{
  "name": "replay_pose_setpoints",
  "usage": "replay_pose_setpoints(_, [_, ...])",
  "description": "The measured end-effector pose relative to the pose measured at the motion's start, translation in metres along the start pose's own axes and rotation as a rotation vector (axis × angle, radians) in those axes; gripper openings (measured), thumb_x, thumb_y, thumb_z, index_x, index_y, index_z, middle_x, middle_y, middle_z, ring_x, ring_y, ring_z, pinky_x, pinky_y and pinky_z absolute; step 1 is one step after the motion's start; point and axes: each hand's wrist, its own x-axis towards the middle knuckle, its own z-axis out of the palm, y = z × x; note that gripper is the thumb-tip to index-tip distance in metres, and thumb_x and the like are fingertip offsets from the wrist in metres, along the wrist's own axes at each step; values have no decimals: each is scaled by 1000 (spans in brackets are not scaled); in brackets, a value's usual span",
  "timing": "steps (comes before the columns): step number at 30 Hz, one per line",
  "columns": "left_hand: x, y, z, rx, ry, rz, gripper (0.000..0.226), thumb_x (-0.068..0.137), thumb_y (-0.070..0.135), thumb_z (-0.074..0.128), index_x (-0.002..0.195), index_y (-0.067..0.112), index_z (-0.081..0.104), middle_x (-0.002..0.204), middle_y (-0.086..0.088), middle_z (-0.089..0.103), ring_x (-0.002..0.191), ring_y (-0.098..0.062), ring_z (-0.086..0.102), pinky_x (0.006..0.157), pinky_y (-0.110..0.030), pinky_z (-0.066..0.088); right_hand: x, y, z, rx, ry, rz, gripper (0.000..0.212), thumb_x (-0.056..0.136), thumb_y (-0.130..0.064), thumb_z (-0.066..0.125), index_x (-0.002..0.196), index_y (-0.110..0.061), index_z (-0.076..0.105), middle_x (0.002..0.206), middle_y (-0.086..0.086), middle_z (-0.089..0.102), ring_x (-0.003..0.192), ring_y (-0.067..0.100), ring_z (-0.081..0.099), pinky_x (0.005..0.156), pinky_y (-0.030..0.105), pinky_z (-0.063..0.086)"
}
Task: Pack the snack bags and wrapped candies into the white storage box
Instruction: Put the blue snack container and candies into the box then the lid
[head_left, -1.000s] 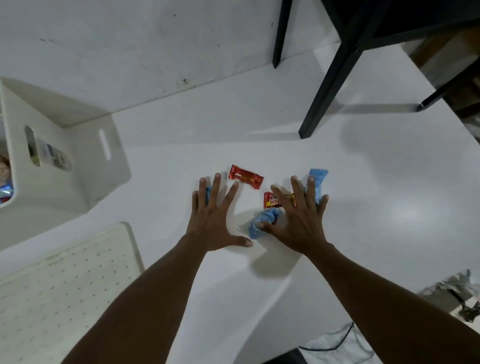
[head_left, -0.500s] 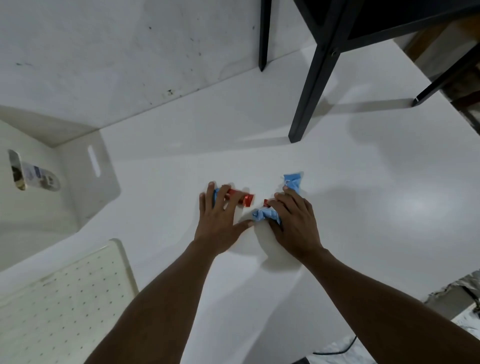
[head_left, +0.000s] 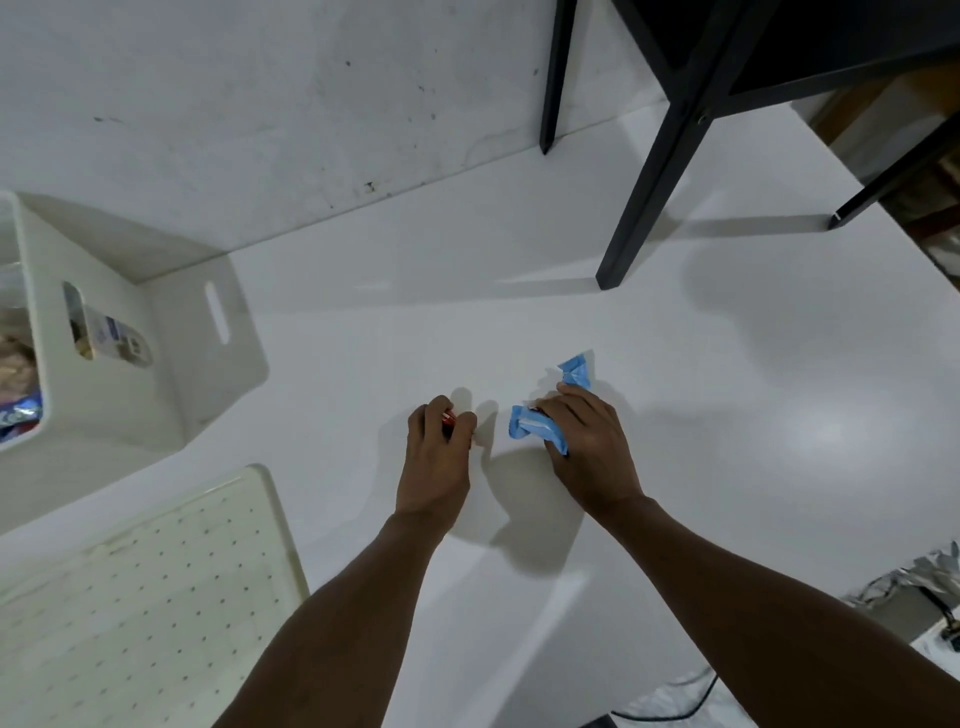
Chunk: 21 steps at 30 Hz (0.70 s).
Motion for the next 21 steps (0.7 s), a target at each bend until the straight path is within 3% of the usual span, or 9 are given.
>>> replay_pose_setpoints(3, [-1,-12,-22,-28,27,-89,23,93,12,59,116,13,55,134,-11,46,120,-28,43,92,-39,53,6,-18,0,34,-2,12,30,83,-6,72,113,-9,70,111,5,71,120,27,61,101,42,48])
replay_pose_setpoints(10, [3,-50,-120,22,182,-19,37,76,-6,74,107,9,60,129,-18,49,113,-34,48,76,-33,55,63,-112,-6,52,65,-119,40,69,-4,88,106,-6,72,103,8,74,110,31,68,99,40,48])
replay_pose_setpoints(17, [2,-149,-276,140,477,-91,28,83,-6,66,106,8,58,126,-19,48,112,-35,46,81,-36,49,169,-269,0,173,159,-365,33,77,0,79,109,-6,71,105,7,73,111,29,66,96,48,53])
replay_pose_setpoints(21, [-25,-224,-345,179,540,-207,37,75,-10,62,106,10,57,124,-17,44,107,-34,43,82,-39,47,204,-376,21,263,143,-452,33,78,1,75,109,-8,71,105,6,73,112,29,64,97,42,50])
